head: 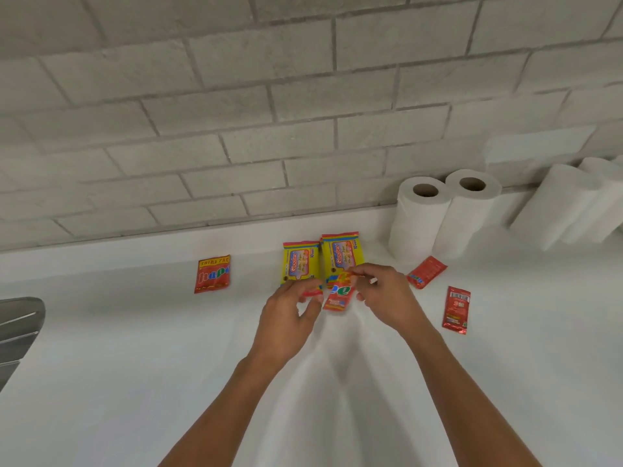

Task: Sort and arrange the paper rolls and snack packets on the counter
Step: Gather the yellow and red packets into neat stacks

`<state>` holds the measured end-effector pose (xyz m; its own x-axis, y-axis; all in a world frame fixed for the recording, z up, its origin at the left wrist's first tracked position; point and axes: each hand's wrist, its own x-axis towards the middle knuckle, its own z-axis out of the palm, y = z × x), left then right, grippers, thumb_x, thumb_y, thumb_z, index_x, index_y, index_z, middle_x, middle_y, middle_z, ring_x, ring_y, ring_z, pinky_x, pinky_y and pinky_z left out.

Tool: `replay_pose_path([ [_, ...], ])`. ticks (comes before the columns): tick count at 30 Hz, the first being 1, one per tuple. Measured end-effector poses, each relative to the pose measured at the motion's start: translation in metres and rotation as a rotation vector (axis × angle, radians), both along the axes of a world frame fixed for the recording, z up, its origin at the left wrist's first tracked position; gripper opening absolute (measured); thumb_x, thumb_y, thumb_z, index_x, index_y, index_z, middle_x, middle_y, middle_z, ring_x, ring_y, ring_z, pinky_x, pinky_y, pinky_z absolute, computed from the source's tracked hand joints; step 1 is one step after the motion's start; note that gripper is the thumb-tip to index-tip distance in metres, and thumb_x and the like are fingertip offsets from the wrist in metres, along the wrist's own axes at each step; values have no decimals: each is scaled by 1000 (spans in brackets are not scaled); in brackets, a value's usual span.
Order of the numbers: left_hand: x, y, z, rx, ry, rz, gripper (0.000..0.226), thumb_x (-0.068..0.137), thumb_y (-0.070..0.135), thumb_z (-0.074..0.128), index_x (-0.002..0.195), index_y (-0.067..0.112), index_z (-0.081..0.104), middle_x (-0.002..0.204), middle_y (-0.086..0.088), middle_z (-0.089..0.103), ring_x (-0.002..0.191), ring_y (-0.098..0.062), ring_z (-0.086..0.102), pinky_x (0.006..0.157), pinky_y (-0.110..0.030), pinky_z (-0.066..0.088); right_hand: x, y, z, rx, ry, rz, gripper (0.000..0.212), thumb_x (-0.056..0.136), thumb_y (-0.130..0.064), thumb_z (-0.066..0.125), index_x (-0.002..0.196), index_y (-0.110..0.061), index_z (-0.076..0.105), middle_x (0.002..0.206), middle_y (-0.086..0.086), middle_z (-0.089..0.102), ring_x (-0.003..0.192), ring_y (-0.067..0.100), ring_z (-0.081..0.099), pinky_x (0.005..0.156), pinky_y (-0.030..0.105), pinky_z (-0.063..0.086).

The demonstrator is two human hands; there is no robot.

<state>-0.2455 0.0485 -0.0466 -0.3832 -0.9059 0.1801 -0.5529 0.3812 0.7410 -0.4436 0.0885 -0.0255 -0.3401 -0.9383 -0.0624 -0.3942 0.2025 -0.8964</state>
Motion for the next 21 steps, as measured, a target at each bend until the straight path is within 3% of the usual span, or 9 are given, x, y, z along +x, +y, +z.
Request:
replay_pose_path([
  [5,18,0,0,80,126,-32,17,93,40,62,109,40,68,100,24,68,85,-3,66,70,-20,56,44,-5,3,-10,-80,125,21,97,-12,58,97,-27,73,76,-22,67,71,-2,63,65,13,49],
  [8,39,-4,-5,118,140,7,13,93,30,66,102,38,69,91,26,69,83,-1,66,67,-13,53,72,-13,2,-8,-80,159,22,97,-11,58,97,-27,73,70,-27,65,68,-9,63,64,10,48],
  [14,77,-26,-15,224,129,101,12,93,22,68,97,33,70,90,18,69,82,3,66,62,-5,48,109,-25,-4,11,-94,119,20,96,-18,62,114,-21,71,93,-10,68,78,3,64,66,16,51],
  [17,95,-52,-22,266,62,196,12,93,25,67,104,24,72,90,13,68,77,-2,67,63,-7,47,116,-27,-9,20,-130,83,21,94,-22,65,114,-25,68,96,-4,68,72,7,66,62,16,52],
  [21,113,-96,-29,219,-76,225,15,94,25,64,100,16,74,89,6,68,80,-10,62,69,-22,44,116,-22,-18,70,-144,34,21,94,-22,66,114,-22,68,96,-3,67,71,16,69,68,23,54],
])
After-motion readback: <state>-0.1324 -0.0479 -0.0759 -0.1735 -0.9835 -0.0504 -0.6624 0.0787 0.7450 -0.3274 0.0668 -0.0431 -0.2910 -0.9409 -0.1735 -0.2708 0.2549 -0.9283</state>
